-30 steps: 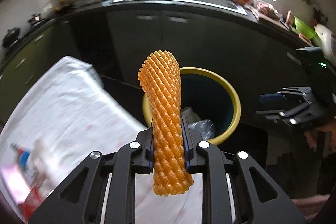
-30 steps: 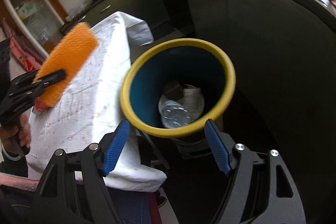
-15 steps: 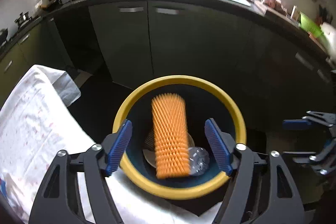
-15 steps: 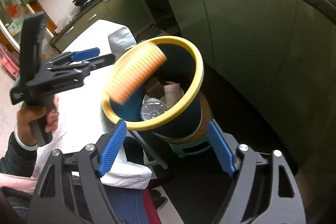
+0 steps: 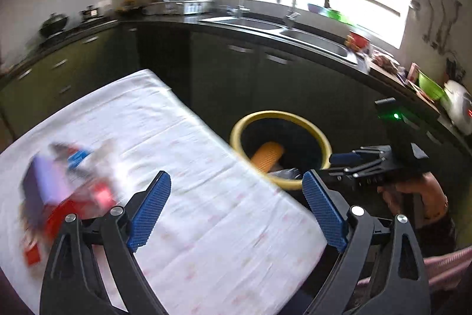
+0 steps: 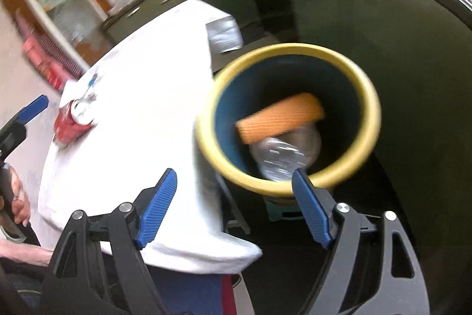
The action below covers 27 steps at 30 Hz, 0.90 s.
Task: Collect trash
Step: 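Reach the right gripper to the red Coca-Cola can and grasp it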
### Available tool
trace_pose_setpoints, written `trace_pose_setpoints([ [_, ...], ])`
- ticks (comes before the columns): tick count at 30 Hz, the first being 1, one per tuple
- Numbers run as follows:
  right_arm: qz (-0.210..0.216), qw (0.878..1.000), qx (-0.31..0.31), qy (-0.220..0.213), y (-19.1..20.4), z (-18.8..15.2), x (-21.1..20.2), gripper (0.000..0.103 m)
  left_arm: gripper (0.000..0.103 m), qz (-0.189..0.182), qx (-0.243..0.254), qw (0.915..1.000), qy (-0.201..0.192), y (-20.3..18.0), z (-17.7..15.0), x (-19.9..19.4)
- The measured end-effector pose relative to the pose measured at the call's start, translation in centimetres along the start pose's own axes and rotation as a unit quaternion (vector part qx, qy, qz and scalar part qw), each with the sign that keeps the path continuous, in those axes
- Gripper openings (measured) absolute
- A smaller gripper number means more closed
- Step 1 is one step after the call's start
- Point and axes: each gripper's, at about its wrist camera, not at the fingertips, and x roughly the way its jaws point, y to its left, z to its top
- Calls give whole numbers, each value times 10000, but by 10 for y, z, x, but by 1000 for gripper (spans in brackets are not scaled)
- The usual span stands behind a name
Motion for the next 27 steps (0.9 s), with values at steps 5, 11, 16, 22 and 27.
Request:
trace_pose_setpoints([
  [5, 281, 9950, -949, 151, 68, 24, 20, 76, 90, 504, -281, 9982, -152, 43, -34, -49],
  [11, 692, 9656, -2479, 362, 152, 49, 38, 76, 92, 1125, -519, 9921, -216, 90, -75, -99],
  [16, 766, 9139, -3955, 500, 217, 62, 53, 76, 93, 1445, -769, 9861, -275, 115, -96, -122],
  [22, 840, 8513, -5131, 705, 275, 66, 75, 76, 93, 1549, -938, 9829, -347, 135, -106, -133],
  [27, 828, 8061, -5788, 913, 308, 69, 101, 75, 94, 1585, -1044, 9812, -339, 143, -110, -132],
])
